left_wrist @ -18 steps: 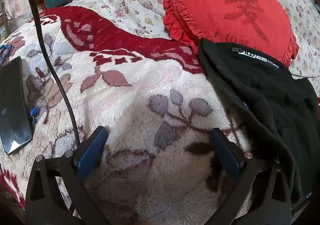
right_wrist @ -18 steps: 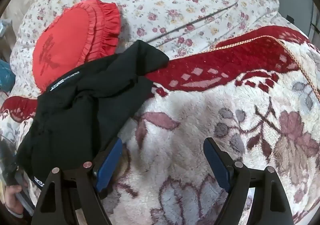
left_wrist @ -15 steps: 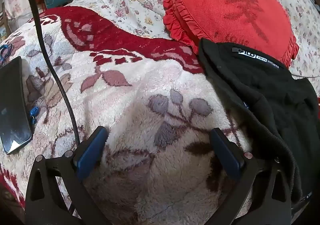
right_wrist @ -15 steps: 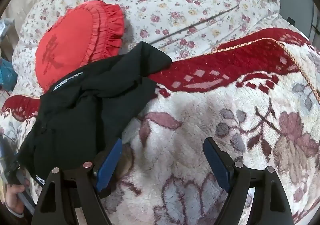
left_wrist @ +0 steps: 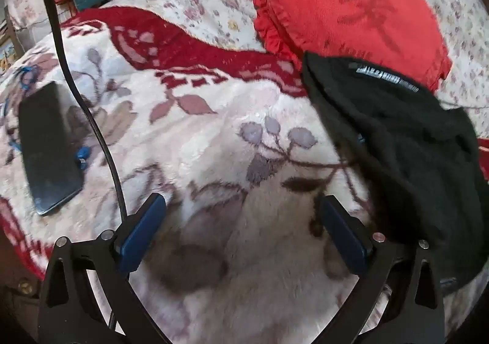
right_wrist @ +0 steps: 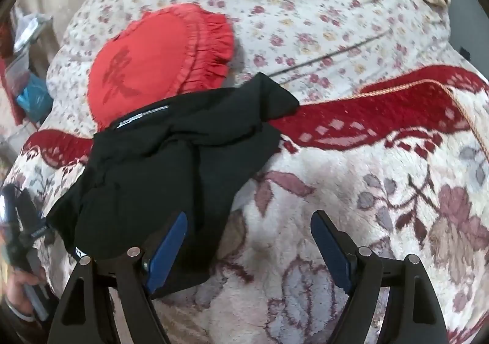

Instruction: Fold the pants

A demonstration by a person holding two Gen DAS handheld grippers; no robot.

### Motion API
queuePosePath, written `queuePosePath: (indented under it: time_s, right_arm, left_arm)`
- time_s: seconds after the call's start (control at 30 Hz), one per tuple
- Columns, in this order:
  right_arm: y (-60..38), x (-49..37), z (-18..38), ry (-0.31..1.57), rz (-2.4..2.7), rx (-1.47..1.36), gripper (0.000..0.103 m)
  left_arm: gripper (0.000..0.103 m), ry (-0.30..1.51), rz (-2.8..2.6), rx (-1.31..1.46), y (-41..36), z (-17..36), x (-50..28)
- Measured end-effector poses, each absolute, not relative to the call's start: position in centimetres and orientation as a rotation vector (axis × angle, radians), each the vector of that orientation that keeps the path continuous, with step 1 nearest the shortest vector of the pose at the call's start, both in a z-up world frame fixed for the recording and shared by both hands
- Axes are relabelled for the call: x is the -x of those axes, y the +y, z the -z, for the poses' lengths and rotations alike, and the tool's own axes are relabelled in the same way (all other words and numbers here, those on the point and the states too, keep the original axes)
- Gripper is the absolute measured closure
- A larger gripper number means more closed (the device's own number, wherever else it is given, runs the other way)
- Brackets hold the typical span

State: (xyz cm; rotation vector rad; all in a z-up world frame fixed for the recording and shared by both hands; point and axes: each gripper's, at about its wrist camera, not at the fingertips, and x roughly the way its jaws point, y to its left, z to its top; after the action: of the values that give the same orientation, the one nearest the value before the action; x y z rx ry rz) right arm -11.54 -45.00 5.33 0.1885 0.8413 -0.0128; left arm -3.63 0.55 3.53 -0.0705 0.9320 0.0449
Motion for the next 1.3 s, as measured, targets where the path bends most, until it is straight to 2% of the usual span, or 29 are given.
queuePosePath:
  time_s: [0.17, 0.37, 0.83, 1.3]
  right_arm:
    - [-44.2, 11.4, -5.1, 0.844, -0.029, -0.225, 0.022]
    - [-42.4, 11.6, -5.5, 0.819, -0.082, -0.182, 0.022]
    - [-41.4, 11.5, -5.5, 0.828, -0.132, -0.17, 0.022]
    - [-42.5, 11.0, -4.2, 0.873, -0.115, -0.199, 0.022]
  left_arm:
    - [0.001, 0.86, -0.035, 0.078, 0.7, -7.5, 5.5]
    - [0.001, 0.843, 0.01, 0.076, -1.0, -9.6, 6.5]
    - [0.001, 0.858, 0.044, 0.057, -4.3, -8.9, 6.8]
    - [0.001, 0.908, 0.054, 0.067, -4.4, -7.3, 6.5]
